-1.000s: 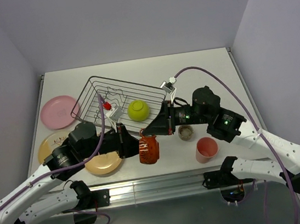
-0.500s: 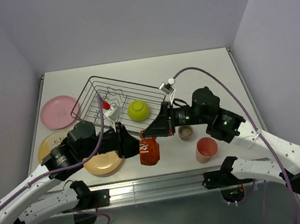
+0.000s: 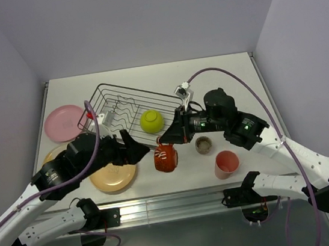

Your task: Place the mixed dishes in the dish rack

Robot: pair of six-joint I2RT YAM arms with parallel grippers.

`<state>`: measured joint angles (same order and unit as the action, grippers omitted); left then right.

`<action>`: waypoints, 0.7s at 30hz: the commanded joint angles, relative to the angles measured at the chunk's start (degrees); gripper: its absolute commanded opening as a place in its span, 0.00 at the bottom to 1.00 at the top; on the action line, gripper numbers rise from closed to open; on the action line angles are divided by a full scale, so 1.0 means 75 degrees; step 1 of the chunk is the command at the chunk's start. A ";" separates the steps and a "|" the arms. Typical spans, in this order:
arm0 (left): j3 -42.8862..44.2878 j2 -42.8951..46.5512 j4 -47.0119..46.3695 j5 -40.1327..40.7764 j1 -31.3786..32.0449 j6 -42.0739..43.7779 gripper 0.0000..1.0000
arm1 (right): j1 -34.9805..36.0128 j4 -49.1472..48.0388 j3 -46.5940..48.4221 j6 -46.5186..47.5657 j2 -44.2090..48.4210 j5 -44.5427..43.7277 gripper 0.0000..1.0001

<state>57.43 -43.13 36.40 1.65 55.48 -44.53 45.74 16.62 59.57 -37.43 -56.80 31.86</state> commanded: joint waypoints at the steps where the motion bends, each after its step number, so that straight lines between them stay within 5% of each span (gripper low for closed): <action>1: 0.0756 -0.0445 0.1693 0.2669 -0.0015 -0.0994 0.88 | -0.0063 0.0606 0.0962 0.0782 -0.0382 -0.1116 0.00; 6: 0.1260 -0.1839 0.3721 0.4687 -0.0027 -0.2521 0.84 | -0.0039 0.1404 0.2050 0.1673 -0.1308 -0.2673 0.00; 10: 0.1191 -0.2323 0.4146 0.4983 -0.0027 -0.3553 0.81 | -0.0028 0.2106 0.3118 0.2305 -0.2714 -0.3823 0.00; 21: 0.0862 -0.0966 0.3900 0.5041 -0.0027 -0.4000 0.76 | -0.0016 0.3174 0.5509 0.2987 -0.5795 -0.5489 0.00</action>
<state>63.92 -54.46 64.69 36.40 55.31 -72.10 45.71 38.52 95.46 -16.99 -98.26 -4.58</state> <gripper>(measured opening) 0.763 0.211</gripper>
